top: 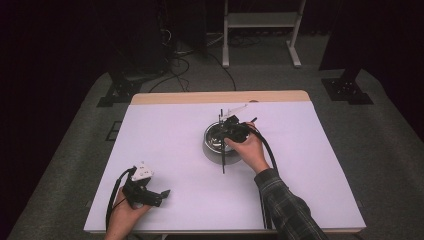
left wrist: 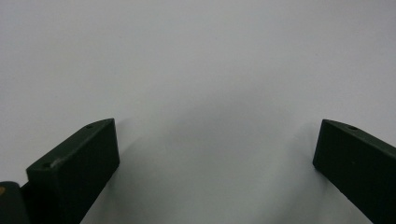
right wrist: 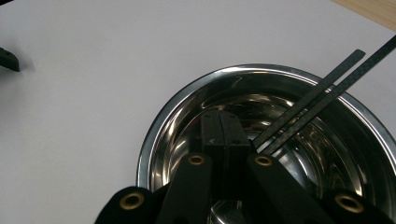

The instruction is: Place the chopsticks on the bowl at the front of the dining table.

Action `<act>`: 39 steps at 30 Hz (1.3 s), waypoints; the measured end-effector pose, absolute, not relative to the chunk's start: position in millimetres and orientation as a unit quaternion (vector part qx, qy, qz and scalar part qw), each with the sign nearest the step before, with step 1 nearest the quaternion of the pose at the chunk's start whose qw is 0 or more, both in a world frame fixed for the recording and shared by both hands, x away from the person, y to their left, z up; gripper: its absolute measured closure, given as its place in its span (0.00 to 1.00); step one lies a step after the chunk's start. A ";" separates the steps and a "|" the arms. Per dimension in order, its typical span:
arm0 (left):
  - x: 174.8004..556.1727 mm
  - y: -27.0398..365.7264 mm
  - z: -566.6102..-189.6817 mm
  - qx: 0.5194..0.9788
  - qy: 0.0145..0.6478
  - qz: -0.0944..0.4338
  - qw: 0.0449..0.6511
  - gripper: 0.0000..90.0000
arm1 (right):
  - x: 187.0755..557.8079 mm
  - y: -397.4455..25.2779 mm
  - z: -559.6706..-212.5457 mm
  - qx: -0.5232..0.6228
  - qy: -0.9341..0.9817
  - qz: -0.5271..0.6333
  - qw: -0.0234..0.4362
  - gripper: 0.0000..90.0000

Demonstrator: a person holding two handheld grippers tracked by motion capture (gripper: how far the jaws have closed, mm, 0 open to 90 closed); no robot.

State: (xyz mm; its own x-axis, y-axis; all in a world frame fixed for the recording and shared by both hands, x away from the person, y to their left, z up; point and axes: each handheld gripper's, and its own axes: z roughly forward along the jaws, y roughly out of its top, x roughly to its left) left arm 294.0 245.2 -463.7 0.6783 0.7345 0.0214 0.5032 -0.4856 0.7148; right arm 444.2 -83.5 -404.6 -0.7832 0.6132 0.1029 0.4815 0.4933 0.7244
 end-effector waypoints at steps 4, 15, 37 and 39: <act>294.0 245.2 -463.7 0.846 0.366 0.165 0.351 0.00 | 443.5 -84.9 -404.9 0.319 0.860 0.390 0.084 1.00; 294.0 245.4 -463.5 0.847 0.365 0.164 0.350 0.00 | 433.8 -91.4 -399.4 0.313 0.857 0.400 0.085 1.00; 294.1 245.2 -463.6 0.846 0.365 0.165 0.351 0.00 | 370.2 -122.8 -394.8 0.278 0.861 0.418 0.074 1.00; 294.0 245.2 -463.6 0.846 0.365 0.164 0.351 0.00 | 365.1 -125.0 -395.9 0.275 0.863 0.418 0.073 1.00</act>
